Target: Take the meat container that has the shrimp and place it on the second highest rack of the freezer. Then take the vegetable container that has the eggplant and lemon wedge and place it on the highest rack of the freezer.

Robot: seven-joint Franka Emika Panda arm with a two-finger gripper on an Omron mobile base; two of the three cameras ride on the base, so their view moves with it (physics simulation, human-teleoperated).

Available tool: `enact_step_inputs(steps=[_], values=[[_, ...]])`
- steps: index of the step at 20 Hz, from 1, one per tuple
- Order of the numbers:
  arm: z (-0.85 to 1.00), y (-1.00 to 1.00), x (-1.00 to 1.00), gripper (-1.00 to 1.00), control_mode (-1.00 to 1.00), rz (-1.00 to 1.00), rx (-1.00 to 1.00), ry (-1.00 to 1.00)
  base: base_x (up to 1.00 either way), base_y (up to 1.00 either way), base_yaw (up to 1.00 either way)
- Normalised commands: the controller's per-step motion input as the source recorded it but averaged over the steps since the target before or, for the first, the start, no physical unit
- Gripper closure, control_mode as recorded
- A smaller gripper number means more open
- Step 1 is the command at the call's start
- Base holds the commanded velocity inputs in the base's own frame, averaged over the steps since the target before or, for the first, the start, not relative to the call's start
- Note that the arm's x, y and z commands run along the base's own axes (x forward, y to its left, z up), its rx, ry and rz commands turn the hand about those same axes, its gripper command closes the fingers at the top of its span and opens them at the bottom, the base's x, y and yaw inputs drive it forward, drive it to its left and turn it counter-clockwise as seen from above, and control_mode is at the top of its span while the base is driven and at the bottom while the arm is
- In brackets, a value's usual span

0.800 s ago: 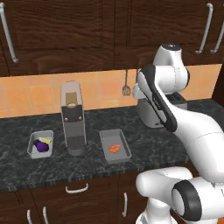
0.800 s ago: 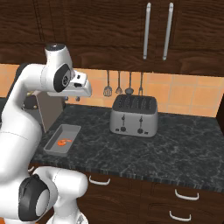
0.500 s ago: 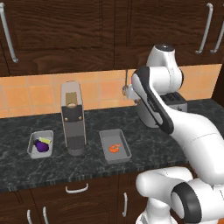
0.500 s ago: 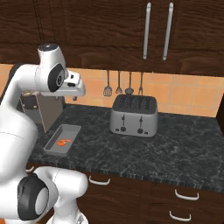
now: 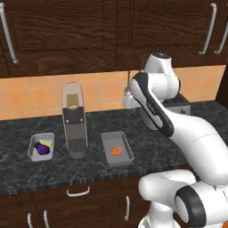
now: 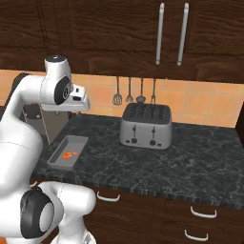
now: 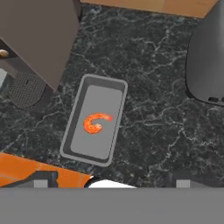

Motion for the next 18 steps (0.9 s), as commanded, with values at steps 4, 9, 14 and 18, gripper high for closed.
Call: enact_step_inputs(steps=[4, 9, 14, 18], values=[[-0.97, 0.0, 0.05, -1.0, -1.0, 0.03, 0.0, 0.25, 0.0, 0.0, 0.0], [-0.81, 0.0, 0.0, -1.0, -1.0, 0.01, -0.02, 0.34, 0.0, 0.0, 0.0], [-0.78, 0.0, 0.0, -1.0, -1.0, 0.0, 0.0, 0.19, 0.0, 0.0, 0.0], [-0.68, 0.02, 0.06, -1.0, -1.0, 0.0, -0.02, 0.03, 0.0, 0.0, 0.0]])
